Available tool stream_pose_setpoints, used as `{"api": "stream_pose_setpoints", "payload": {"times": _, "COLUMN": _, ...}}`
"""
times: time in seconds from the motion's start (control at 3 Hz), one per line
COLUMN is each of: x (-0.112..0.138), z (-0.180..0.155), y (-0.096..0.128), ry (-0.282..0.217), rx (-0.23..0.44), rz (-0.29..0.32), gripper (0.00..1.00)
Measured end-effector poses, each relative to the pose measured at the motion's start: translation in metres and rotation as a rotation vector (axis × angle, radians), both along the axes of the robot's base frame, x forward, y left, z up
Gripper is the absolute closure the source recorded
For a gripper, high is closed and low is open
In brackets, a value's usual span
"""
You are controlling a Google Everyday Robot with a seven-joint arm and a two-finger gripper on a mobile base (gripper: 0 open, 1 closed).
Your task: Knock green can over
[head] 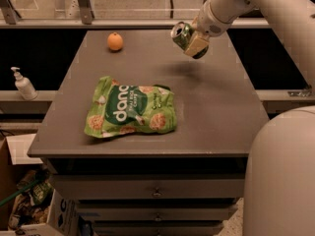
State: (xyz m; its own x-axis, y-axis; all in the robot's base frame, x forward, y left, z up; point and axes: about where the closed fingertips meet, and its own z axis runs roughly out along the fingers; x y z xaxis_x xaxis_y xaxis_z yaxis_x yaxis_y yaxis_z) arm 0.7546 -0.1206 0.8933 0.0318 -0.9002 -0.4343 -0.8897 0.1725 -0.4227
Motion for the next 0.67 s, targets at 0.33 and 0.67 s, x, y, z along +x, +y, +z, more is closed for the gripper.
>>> {"api": "stream_pose_setpoints", "payload": {"times": 0.33, "x": -0.020, "z": -0.017, "y": -0.007, "ry": 0.027, "rx": -0.159, "rz": 0.085, "gripper": 1.00}}
{"api": "stream_pose_setpoints", "payload": {"times": 0.67, "x": -0.033, "z": -0.034, "y": -0.012, "ry": 0.071, "rx": -0.280, "rz": 0.185, "gripper": 1.00}}
